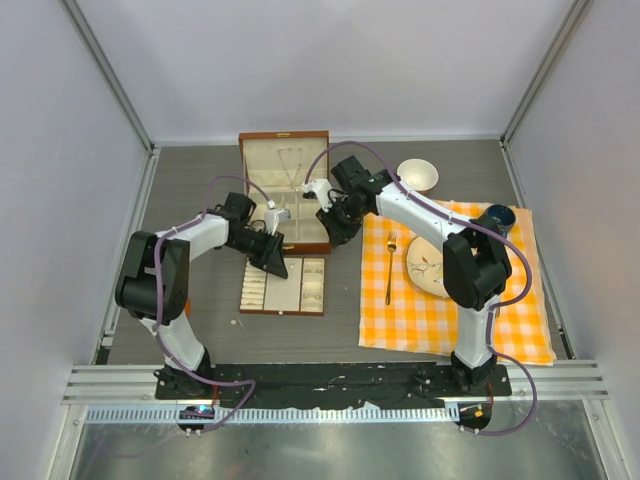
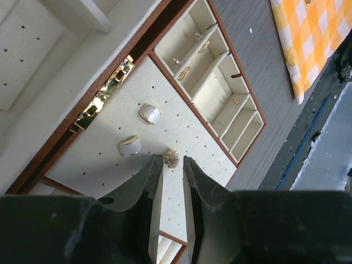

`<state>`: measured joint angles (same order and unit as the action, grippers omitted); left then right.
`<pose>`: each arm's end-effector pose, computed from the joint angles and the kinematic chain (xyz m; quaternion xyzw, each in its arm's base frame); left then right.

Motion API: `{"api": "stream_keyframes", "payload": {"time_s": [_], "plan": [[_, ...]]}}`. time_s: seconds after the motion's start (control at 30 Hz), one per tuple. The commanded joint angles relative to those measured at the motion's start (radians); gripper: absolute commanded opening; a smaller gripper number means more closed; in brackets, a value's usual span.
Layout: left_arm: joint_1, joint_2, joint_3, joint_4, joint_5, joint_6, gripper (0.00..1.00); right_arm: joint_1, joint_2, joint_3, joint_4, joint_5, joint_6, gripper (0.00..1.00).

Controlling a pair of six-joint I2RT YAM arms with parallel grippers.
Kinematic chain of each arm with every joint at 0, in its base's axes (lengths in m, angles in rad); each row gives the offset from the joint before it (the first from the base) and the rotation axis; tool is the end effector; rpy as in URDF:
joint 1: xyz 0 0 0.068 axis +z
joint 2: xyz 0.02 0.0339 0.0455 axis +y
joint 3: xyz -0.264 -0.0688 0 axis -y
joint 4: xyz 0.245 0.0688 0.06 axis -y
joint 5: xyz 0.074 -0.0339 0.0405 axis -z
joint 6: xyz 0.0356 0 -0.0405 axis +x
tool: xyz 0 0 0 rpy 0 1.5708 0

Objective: Organize the mixed jewelry
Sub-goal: Place the jewelry in the compartment layer.

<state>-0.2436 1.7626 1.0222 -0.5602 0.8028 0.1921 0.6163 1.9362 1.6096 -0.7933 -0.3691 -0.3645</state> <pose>0.3024 -0.1016 0.1565 0.2485 0.8792 -0.3902 0.1140 0.3291 0.2488 0.2418 -0.4875 0.8259 0.2050 0.1955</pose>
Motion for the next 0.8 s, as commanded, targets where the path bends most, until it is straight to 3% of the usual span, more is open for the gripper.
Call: {"api": "stream_keyframes", "payload": {"time_s": [0.0,0.37,0.53,0.77], "plan": [[0.009,-0.040,-0.017,-0.021,-0.103,0.044,0.27,0.008,-0.029,0.004,0.016,-0.024,-0.011,0.21],[0.009,-0.064,-0.019,-0.035,-0.117,0.052,0.29,0.011,-0.040,0.000,0.014,-0.027,-0.013,0.21],[0.009,-0.146,-0.028,-0.066,-0.094,0.070,0.29,0.011,-0.042,-0.001,0.012,-0.025,-0.016,0.21],[0.035,-0.320,-0.004,-0.274,-0.096,0.226,0.29,0.013,-0.069,0.001,0.003,-0.016,-0.033,0.21]]}}
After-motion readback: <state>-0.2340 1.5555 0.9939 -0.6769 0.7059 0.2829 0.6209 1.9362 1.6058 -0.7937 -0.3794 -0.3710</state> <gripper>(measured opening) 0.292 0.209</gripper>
